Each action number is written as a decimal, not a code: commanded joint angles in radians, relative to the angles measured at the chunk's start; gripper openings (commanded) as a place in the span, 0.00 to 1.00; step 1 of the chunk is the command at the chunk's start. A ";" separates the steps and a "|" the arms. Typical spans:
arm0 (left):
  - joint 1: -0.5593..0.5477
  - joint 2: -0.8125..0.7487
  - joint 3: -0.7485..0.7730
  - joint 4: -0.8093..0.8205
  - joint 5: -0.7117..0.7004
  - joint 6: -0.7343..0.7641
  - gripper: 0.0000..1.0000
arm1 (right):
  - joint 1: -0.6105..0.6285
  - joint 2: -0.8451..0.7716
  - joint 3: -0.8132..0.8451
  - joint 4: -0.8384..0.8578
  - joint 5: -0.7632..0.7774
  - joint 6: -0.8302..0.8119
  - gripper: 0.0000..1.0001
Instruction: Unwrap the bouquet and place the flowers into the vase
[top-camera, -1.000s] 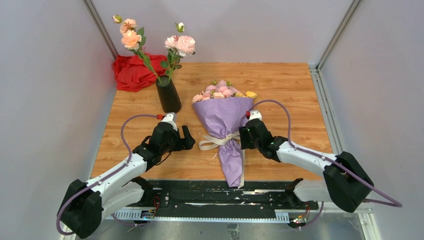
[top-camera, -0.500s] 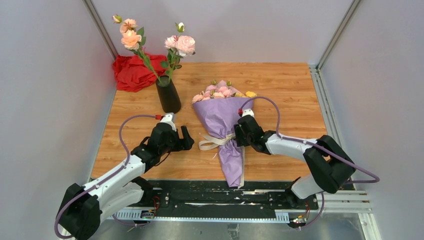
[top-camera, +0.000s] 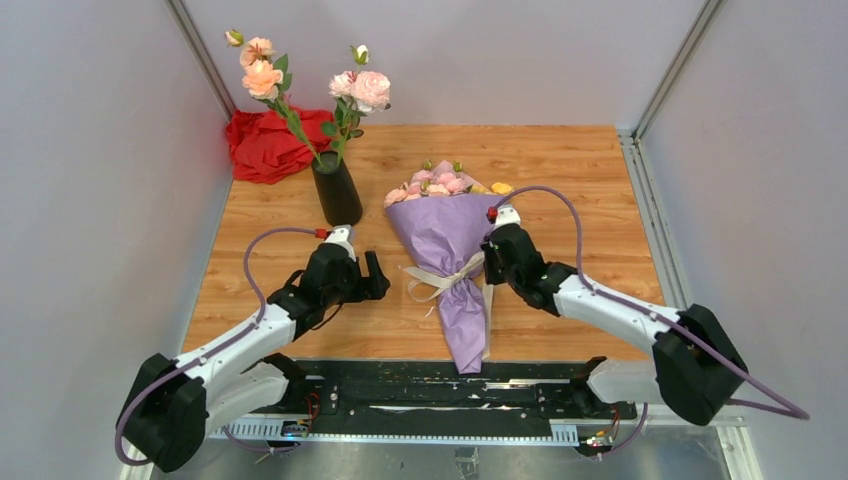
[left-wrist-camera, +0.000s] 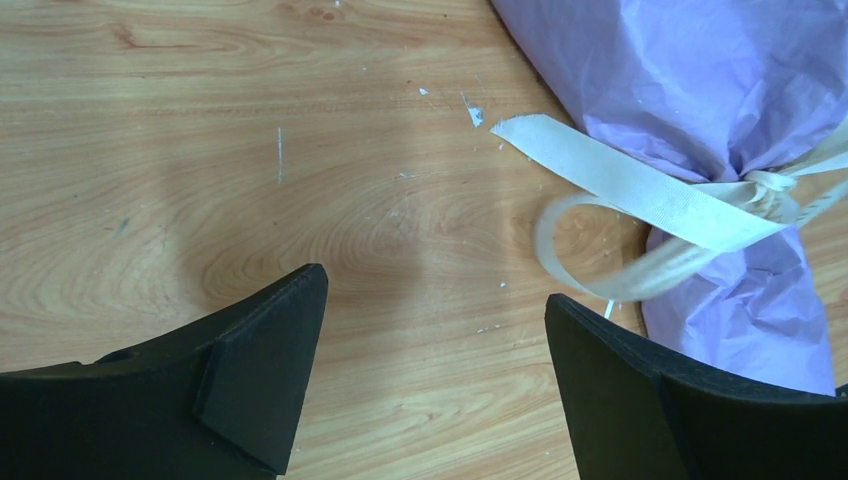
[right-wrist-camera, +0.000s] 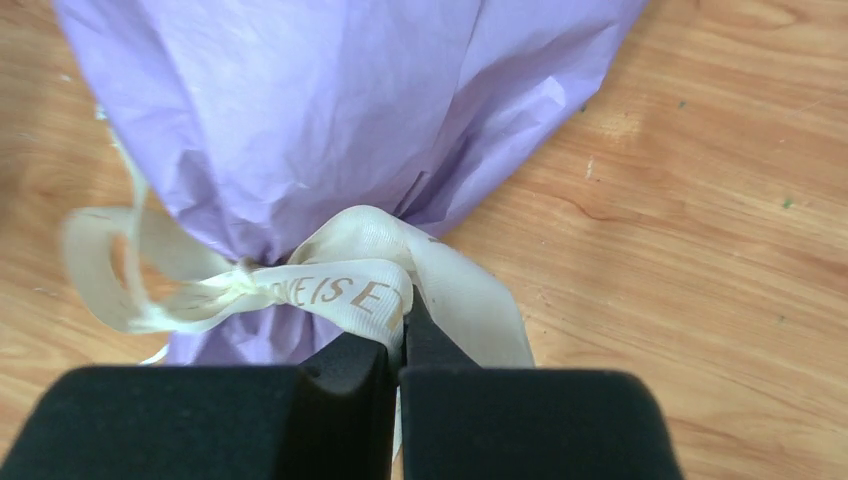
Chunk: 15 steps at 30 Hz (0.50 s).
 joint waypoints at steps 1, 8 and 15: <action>-0.010 0.075 0.070 0.056 0.029 0.006 0.89 | -0.012 -0.105 0.016 -0.094 0.011 -0.025 0.00; -0.092 0.198 0.216 0.086 0.031 -0.004 0.89 | -0.017 -0.201 0.015 -0.164 0.011 -0.036 0.03; -0.210 0.303 0.273 0.096 -0.014 -0.023 0.89 | -0.017 -0.202 -0.032 -0.161 0.025 -0.030 0.27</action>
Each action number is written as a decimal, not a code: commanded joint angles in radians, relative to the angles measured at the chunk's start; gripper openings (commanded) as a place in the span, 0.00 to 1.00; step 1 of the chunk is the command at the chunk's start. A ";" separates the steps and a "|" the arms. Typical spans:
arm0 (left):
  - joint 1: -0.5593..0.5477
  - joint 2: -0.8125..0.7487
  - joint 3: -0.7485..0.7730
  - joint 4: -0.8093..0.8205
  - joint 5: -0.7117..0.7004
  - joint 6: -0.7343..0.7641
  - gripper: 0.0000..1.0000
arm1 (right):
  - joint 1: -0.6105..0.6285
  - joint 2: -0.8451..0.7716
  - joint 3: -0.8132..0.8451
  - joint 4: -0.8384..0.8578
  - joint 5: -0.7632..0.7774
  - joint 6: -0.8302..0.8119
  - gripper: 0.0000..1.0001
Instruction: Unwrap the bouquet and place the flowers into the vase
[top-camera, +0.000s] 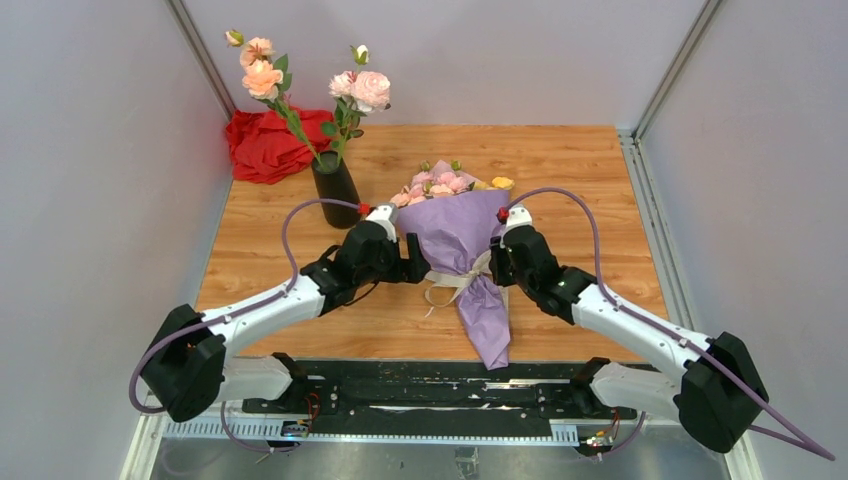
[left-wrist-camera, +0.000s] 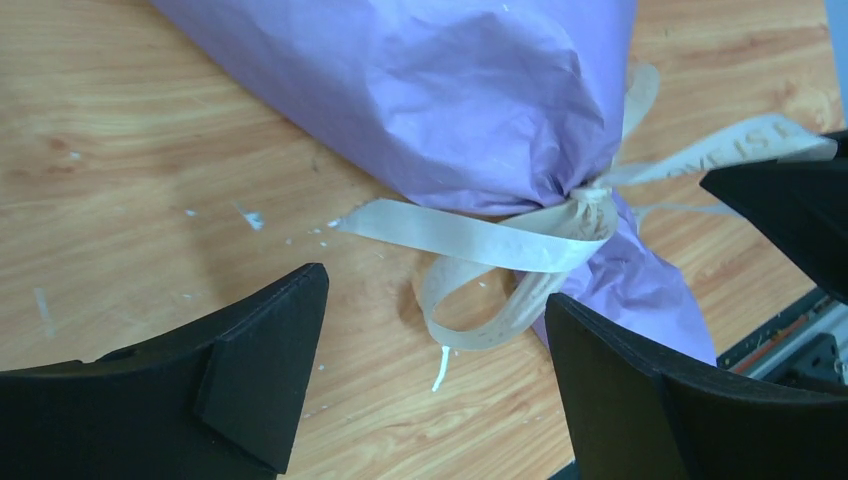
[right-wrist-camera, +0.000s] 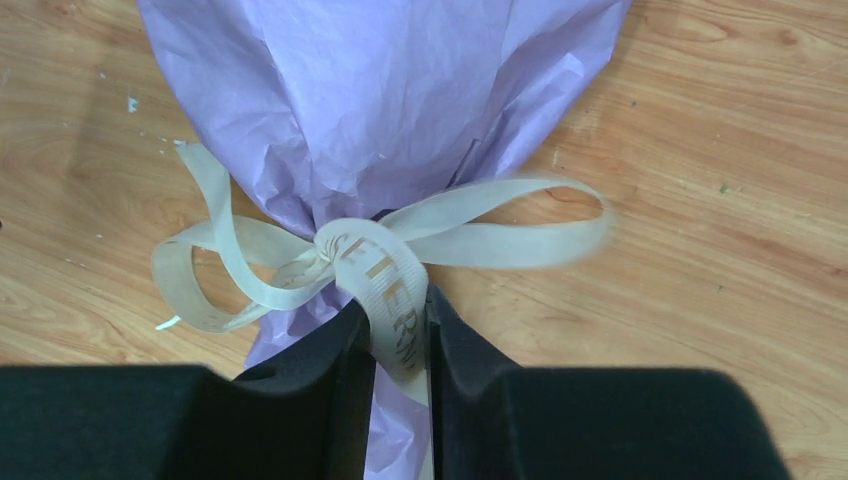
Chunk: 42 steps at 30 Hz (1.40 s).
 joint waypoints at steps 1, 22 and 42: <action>-0.054 0.051 0.011 0.033 -0.028 -0.020 0.89 | -0.014 0.000 -0.038 -0.035 0.024 -0.003 0.30; -0.071 0.332 0.295 0.102 0.063 -0.013 0.89 | -0.059 -0.001 -0.089 0.013 0.029 -0.002 0.00; -0.076 0.444 0.325 0.129 0.121 -0.043 0.89 | -0.145 0.216 -0.009 0.057 0.022 -0.037 0.53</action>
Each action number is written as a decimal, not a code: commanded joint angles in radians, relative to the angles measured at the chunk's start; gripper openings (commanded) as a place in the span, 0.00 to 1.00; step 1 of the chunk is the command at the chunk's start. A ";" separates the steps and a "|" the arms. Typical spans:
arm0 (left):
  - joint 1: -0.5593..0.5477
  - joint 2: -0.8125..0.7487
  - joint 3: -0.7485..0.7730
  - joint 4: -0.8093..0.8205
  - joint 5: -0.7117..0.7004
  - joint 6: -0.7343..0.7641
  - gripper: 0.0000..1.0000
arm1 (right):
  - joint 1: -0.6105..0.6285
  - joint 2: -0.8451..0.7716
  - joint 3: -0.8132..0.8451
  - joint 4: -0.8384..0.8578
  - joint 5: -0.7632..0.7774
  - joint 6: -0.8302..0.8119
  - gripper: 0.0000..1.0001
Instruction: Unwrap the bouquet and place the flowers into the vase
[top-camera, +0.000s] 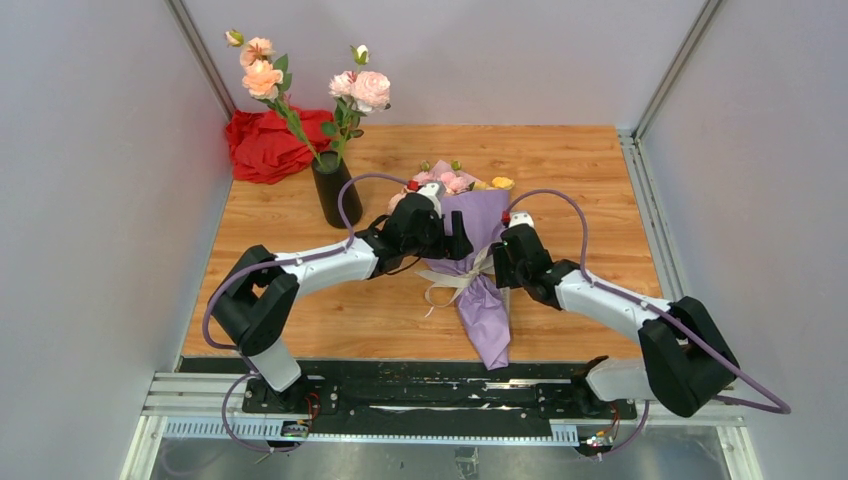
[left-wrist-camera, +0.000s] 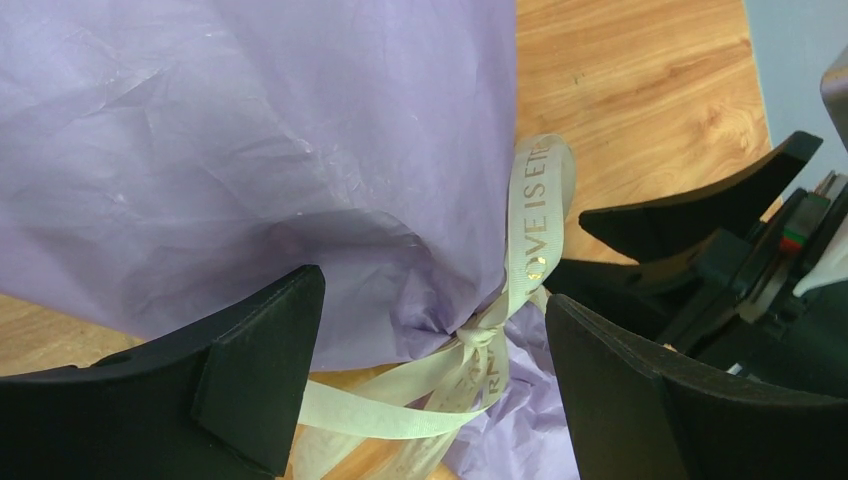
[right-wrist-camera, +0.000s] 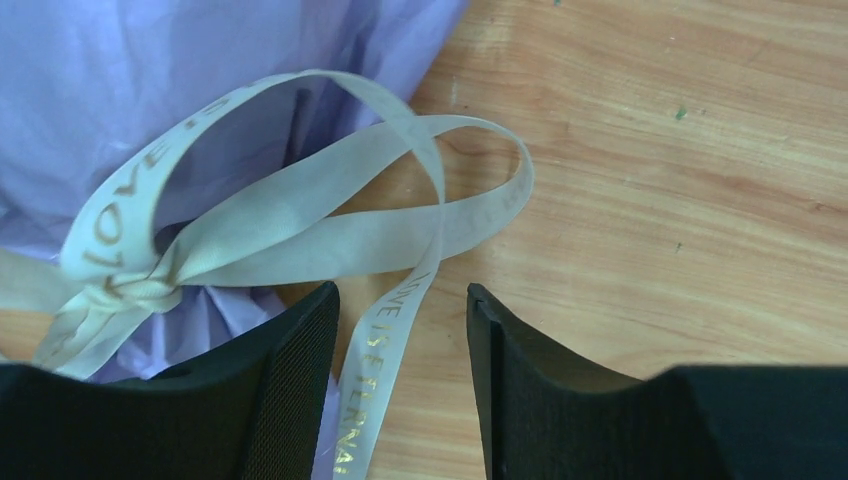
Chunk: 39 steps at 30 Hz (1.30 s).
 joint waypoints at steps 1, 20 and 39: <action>-0.013 -0.009 -0.028 0.031 0.013 -0.010 0.89 | -0.045 0.030 0.029 0.036 -0.006 -0.010 0.52; -0.033 -0.010 -0.078 0.046 -0.009 -0.015 0.89 | -0.172 -0.103 -0.026 0.051 -0.051 -0.003 0.00; -0.031 0.099 -0.026 0.078 0.022 -0.040 0.89 | -0.578 -0.683 -0.029 -0.139 -0.216 0.198 0.00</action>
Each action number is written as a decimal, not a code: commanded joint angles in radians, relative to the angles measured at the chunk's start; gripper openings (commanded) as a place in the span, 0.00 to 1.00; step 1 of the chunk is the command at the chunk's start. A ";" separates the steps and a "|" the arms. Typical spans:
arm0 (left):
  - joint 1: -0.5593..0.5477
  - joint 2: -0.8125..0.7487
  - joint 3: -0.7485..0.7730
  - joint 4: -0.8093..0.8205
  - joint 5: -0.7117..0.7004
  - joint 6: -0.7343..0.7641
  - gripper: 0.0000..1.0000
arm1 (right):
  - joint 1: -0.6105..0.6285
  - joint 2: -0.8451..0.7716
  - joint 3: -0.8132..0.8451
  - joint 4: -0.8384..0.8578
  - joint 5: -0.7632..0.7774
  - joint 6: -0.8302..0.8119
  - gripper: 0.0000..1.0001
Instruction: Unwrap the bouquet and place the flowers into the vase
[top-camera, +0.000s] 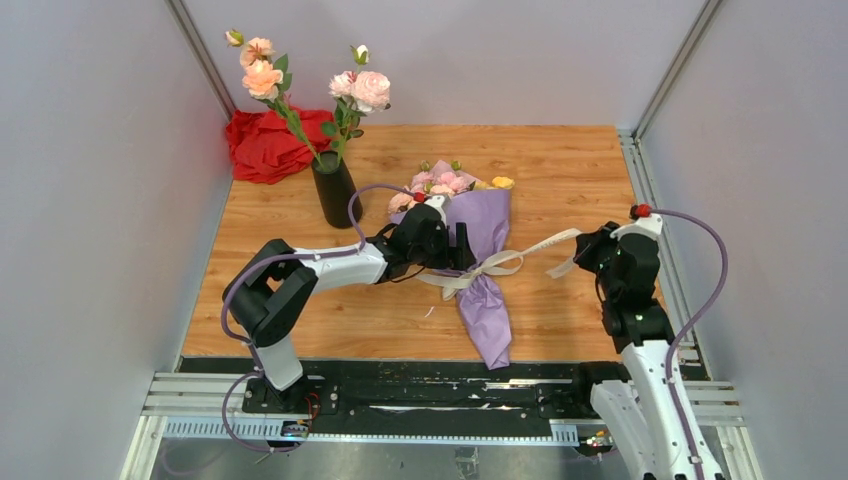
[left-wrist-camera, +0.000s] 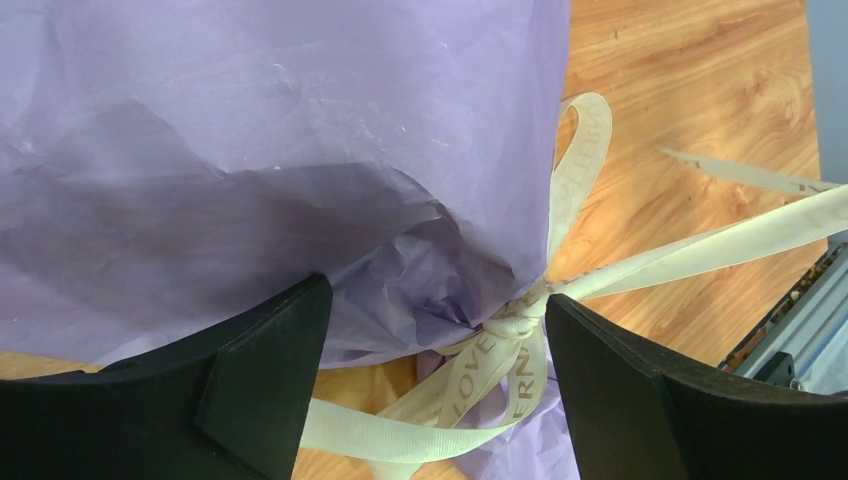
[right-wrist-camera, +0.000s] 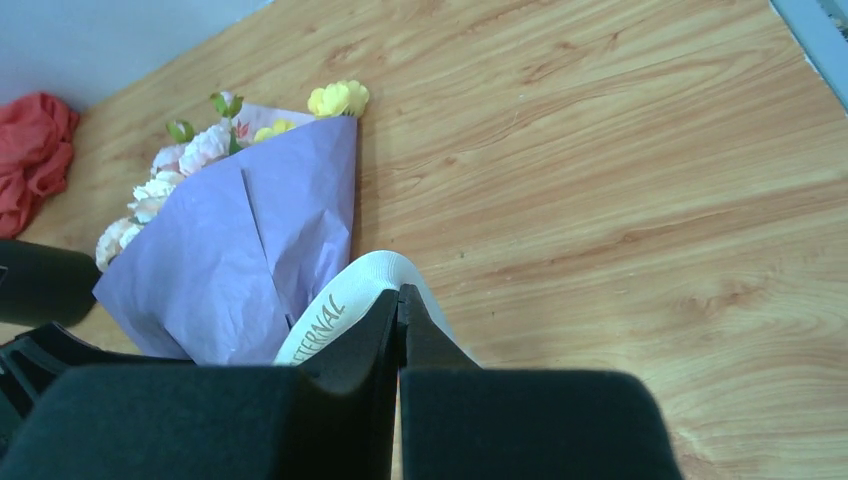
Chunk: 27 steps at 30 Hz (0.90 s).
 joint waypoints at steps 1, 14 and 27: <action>-0.007 0.024 0.003 0.030 0.013 -0.012 0.90 | -0.074 -0.037 0.043 -0.087 -0.023 0.052 0.00; -0.001 -0.002 -0.029 0.039 -0.008 0.001 0.90 | -0.305 -0.070 0.245 -0.164 -0.115 0.058 0.00; -0.001 -0.041 -0.072 0.071 -0.019 -0.013 0.90 | -0.352 -0.065 0.434 -0.207 0.060 0.034 0.00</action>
